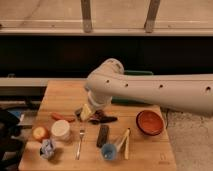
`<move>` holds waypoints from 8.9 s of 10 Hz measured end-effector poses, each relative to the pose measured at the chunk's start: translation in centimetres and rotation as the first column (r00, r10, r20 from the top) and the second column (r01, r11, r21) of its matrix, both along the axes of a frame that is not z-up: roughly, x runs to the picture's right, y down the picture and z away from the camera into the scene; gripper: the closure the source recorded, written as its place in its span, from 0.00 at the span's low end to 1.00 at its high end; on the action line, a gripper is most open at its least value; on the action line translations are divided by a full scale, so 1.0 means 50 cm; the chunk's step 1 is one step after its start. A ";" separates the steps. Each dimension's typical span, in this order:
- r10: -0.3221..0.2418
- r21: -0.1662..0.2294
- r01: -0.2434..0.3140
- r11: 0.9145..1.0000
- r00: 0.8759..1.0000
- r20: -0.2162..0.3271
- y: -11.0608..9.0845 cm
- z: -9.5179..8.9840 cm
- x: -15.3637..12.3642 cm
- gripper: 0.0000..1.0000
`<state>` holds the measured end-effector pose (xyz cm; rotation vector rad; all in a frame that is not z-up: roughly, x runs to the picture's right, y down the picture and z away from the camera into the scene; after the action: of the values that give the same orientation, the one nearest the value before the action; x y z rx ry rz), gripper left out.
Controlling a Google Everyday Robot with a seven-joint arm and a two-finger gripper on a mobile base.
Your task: Place apple in paper cup
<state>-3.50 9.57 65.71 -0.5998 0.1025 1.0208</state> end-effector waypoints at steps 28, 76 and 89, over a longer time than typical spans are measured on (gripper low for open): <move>-0.316 0.078 0.310 0.948 0.869 0.381 -0.035 0.007 -0.427 0.20; -0.295 -0.106 0.395 0.913 0.815 0.498 0.220 0.223 -0.627 1.00; -0.171 -0.069 0.199 0.978 0.941 0.291 0.004 0.113 -0.430 1.00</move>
<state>-25.01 9.79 71.36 -0.8046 -0.0444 0.7418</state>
